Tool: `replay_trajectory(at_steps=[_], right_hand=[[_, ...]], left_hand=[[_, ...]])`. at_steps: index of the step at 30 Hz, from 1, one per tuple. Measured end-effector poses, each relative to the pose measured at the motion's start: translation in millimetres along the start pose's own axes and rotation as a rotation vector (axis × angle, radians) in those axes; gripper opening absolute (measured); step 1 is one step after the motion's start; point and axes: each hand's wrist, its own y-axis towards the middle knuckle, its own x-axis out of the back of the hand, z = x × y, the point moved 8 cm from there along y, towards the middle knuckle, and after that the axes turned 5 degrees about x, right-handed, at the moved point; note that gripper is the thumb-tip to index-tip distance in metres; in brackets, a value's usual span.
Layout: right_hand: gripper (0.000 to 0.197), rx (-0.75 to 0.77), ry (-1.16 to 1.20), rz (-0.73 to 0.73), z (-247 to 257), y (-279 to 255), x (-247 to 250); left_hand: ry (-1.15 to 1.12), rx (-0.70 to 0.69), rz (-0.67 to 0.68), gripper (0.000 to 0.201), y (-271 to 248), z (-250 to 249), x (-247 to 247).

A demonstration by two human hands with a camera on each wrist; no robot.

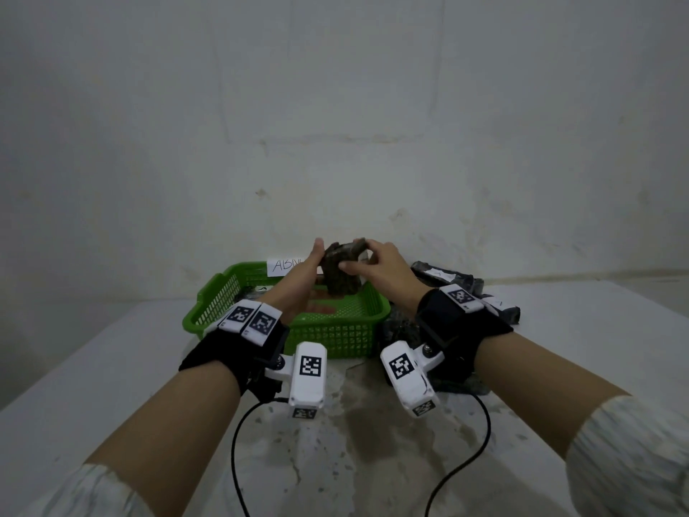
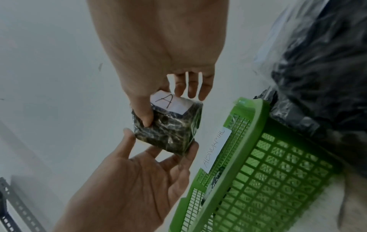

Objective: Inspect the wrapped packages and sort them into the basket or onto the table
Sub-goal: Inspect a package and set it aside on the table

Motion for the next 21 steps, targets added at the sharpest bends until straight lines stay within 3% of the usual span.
replay_trajectory(at_steps=[2, 5, 6, 9, 13, 16, 21], right_hand=[[0.065, -0.060, 0.021, -0.005, -7.1, 9.0, -2.4], [0.044, -0.119, 0.141, 0.034, -5.8, 8.5, -10.3], [0.045, -0.138, 0.175, 0.029, -8.4, 9.1, -11.9], [0.059, -0.147, 0.260, -0.045, -16.9, 12.4, -13.5], [0.057, -0.159, 0.254, -0.071, -20.1, 13.7, -21.3], [0.054, -0.204, 0.279, -0.064, -24.4, 17.7, -26.7], [0.022, -0.352, 0.340, 0.174, -24.3, 14.1, -50.3]], left_hand=[[0.047, 0.008, 0.002, 0.053, 2.3, 0.9, 5.6], [0.138, -0.006, -0.036, 0.057, 7.7, -0.1, 14.0], [0.128, -0.019, -0.043, 0.054, 9.6, -0.6, 15.3], [-0.020, -0.076, -0.044, 0.044, 11.4, -4.4, 18.3], [-0.098, -0.123, -0.007, 0.045, 13.6, -5.9, 20.0], [-0.265, -0.131, -0.093, 0.041, 18.5, -1.7, 33.3], [-0.325, -0.157, -0.183, 0.044, 23.5, 2.3, 50.0]])
